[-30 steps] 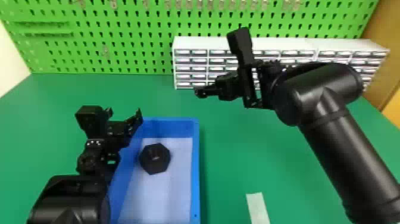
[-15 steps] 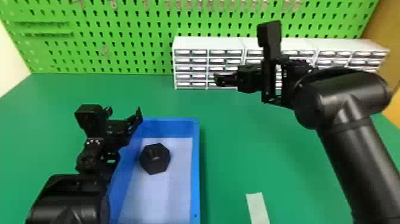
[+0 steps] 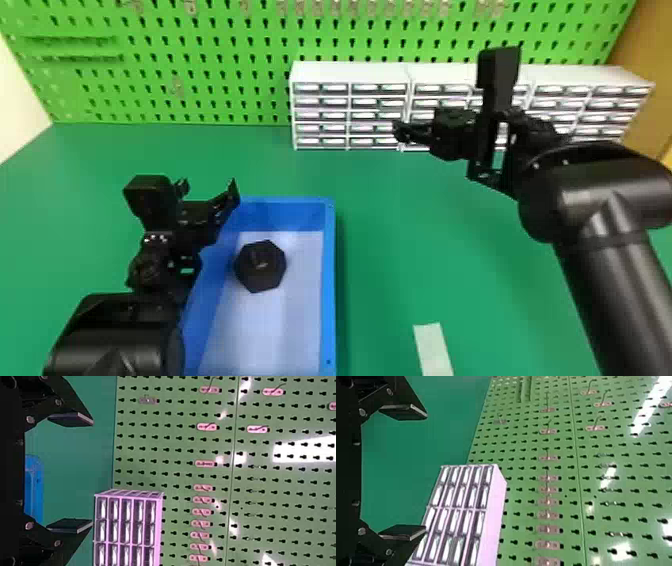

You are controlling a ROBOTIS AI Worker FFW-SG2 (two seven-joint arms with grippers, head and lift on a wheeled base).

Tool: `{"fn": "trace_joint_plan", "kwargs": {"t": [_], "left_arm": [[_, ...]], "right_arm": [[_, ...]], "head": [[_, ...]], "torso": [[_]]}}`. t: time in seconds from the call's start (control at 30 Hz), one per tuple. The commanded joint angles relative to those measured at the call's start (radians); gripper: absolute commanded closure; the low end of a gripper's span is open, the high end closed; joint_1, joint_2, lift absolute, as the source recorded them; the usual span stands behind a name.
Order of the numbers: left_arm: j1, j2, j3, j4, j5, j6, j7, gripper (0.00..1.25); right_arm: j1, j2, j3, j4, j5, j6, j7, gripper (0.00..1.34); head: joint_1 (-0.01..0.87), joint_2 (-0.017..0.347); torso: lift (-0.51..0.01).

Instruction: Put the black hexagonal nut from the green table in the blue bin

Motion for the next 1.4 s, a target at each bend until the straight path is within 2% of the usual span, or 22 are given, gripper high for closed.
{"fn": "trace_joint_plan", "kwargs": {"t": [0.0, 0.3, 0.57, 0.83, 1.37], "left_arm": [[0.002, -0.001, -0.003, -0.002, 0.008, 0.0, 0.0, 0.36], [0.007, 0.0, -0.004, -0.016, 0.012, 0.006, 0.0, 0.36], [0.007, 0.0, -0.006, -0.031, 0.012, 0.014, 0.0, 0.36], [0.0, -0.001, -0.018, -0.032, 0.012, 0.018, 0.0, 0.36], [-0.01, -0.001, -0.029, -0.036, 0.012, 0.017, 0.008, 0.36]], "right_arm": [[0.032, 0.004, -0.028, 0.0, 0.011, -0.047, -0.021, 0.28], [0.091, 0.009, -0.056, 0.001, 0.043, -0.154, -0.075, 0.28], [0.163, 0.032, -0.08, 0.001, 0.044, -0.28, -0.153, 0.28], [0.206, 0.039, -0.088, 0.003, 0.057, -0.384, -0.21, 0.28], [0.279, 0.084, -0.097, 0.021, 0.066, -0.554, -0.245, 0.28]], "head": [[0.686, 0.051], [0.686, 0.051], [0.686, 0.051], [0.686, 0.051], [0.686, 0.051]], "torso": [[-0.096], [-0.096], [-0.096], [-0.096], [-0.096]]}}
